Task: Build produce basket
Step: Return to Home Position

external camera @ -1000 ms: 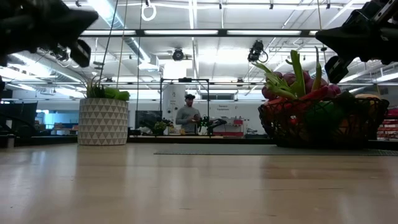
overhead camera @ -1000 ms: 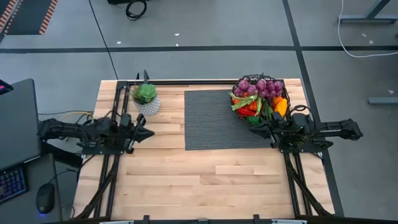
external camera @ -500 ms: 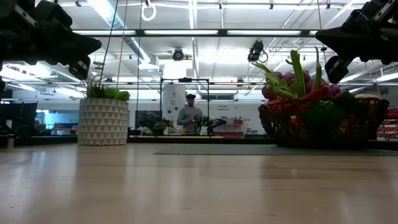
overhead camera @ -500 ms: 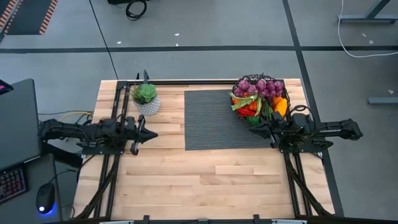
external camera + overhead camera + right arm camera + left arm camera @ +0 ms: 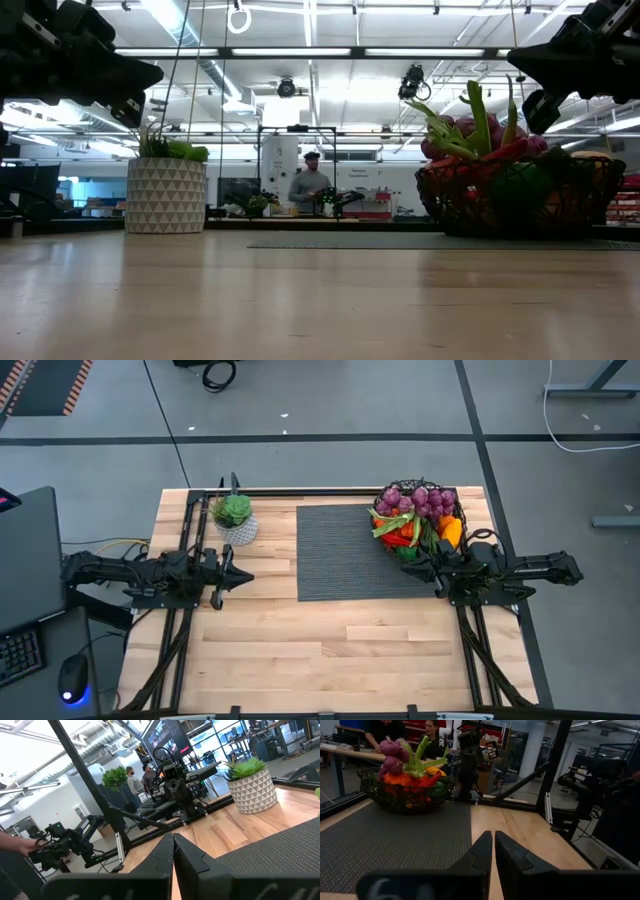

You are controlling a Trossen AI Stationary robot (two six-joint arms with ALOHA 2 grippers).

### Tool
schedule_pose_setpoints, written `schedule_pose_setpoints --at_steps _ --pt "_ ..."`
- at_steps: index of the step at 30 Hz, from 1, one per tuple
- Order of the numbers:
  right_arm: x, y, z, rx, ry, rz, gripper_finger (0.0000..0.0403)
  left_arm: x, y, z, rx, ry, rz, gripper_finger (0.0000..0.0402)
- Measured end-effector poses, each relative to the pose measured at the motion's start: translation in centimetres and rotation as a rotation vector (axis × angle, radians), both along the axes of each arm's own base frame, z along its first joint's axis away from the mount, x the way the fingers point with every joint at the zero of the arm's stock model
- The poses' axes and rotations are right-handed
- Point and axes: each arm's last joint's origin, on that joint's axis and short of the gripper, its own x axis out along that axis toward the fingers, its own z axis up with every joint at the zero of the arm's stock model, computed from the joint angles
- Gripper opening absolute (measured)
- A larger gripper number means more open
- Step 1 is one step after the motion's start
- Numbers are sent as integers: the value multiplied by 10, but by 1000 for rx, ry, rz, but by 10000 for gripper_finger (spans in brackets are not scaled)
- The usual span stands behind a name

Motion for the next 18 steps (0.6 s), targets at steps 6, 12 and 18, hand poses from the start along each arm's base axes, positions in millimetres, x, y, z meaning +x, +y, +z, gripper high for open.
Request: schedule_pose_setpoints --at_steps 6,12,18 --pt "0 0 -3 -88 29 -10 16 0 0 0 0 0 0 24" --pt "0 1 -3 -245 18 -15 16 0 0 0 0 0 0 20" --pt "0 1 -3 -411 3 -16 16 0 0 0 0 0 -1 30"
